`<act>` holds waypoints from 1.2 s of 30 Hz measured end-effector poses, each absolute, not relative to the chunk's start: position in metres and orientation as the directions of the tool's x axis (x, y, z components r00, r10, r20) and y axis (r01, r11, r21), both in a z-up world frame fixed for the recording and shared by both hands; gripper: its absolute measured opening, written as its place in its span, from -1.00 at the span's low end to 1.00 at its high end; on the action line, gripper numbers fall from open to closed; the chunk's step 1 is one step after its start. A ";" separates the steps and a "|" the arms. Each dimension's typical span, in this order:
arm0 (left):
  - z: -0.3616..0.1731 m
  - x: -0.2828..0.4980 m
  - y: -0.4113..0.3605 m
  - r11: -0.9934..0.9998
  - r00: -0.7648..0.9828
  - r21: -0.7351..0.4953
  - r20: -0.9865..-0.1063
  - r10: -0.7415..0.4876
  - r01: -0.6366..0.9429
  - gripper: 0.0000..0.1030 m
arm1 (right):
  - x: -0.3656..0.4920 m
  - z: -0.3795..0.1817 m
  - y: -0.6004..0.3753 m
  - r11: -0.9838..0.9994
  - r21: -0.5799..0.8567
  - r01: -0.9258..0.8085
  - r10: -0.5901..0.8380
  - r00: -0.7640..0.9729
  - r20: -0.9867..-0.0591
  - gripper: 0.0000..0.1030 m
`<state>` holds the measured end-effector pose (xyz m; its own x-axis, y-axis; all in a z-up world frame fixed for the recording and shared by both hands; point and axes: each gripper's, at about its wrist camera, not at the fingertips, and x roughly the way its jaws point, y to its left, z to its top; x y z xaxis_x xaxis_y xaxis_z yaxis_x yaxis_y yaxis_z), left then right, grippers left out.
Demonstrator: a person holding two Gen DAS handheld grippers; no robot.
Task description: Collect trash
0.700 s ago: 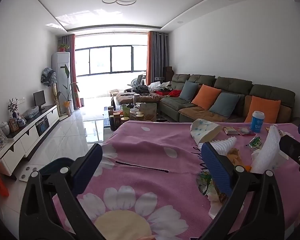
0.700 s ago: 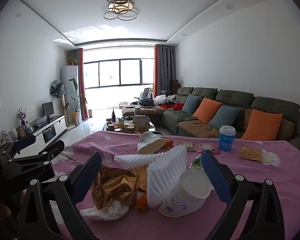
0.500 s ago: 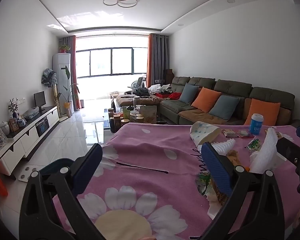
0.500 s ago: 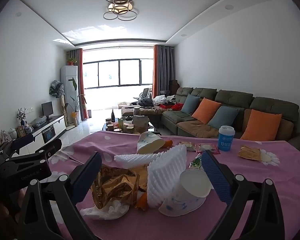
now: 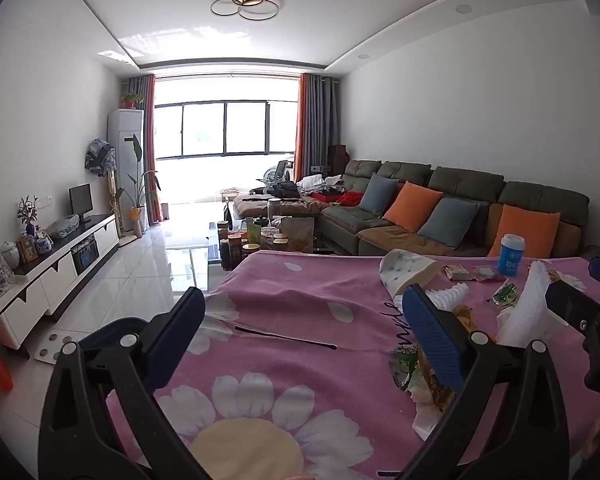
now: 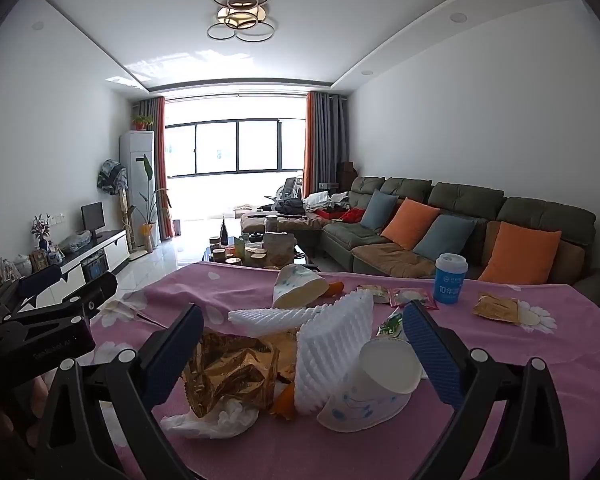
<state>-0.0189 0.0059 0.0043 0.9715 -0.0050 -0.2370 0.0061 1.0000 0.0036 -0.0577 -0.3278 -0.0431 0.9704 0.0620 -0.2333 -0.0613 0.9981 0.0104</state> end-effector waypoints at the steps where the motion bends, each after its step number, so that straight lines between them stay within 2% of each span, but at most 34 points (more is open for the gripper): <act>1: 0.005 -0.019 0.006 1.000 0.972 0.004 -0.237 -0.004 0.005 0.89 | -0.058 -0.043 -0.327 0.998 0.009 -0.061 0.061 0.971 -0.230 0.87; 36: 0.006 -0.023 0.004 1.000 0.979 0.008 -0.203 0.010 -0.008 0.89 | -0.056 -0.044 -0.325 0.999 0.010 -0.049 0.050 0.973 -0.225 0.87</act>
<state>-0.0233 0.0039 0.0061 0.9791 0.0099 -0.2031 -0.0084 0.9999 0.0083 -0.0562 -0.3250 -0.0443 0.9732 0.0502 -0.2246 -0.0493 0.9987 0.0095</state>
